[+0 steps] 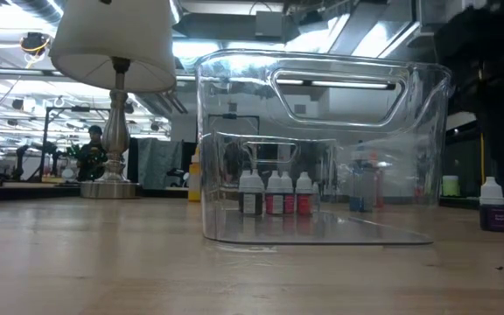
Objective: Pick & Place food coloring
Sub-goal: Put the small purple food coloring bottle into the transparent container
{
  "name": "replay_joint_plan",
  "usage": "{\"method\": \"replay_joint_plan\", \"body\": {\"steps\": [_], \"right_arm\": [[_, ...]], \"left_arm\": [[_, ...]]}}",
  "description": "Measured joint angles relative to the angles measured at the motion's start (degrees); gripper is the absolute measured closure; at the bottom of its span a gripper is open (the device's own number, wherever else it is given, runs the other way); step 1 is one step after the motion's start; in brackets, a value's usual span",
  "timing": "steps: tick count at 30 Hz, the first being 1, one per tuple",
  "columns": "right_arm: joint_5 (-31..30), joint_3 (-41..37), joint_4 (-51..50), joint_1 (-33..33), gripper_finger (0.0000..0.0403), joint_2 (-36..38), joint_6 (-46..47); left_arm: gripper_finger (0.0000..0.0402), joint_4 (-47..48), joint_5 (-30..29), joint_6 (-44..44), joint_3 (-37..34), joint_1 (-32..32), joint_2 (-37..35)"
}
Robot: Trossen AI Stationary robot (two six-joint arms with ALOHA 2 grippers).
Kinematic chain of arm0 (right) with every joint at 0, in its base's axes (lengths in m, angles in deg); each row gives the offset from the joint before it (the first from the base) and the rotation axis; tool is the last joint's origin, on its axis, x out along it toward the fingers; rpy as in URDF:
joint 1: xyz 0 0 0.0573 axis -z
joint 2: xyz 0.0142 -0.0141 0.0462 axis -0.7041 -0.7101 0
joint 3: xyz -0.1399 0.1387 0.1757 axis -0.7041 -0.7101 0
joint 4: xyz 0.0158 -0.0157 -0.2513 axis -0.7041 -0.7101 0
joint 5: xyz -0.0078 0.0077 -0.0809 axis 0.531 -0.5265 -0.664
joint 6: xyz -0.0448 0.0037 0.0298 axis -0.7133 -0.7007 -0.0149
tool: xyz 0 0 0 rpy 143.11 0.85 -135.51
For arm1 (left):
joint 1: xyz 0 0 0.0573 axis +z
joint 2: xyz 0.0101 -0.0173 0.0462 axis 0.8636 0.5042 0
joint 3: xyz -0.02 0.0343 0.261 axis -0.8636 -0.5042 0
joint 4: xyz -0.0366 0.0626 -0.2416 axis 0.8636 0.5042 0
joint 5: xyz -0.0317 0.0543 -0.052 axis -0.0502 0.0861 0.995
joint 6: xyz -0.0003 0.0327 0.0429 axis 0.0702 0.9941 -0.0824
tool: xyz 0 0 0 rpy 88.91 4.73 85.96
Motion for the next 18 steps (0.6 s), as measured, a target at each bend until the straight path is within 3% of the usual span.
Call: {"method": "replay_joint_plan", "body": {"steps": [10,18], "right_arm": [[-0.60,-0.36,5.99,1.64,0.0175,-9.57,-1.40],[-0.70,-0.36,7.01,4.83,0.0179,-10.60,-2.93]], "left_arm": [[0.0343,0.35,0.01,-1.25,-0.01,0.00,0.00],[0.0343,0.34,0.05,-2.89,-0.02,0.00,0.00]]}}
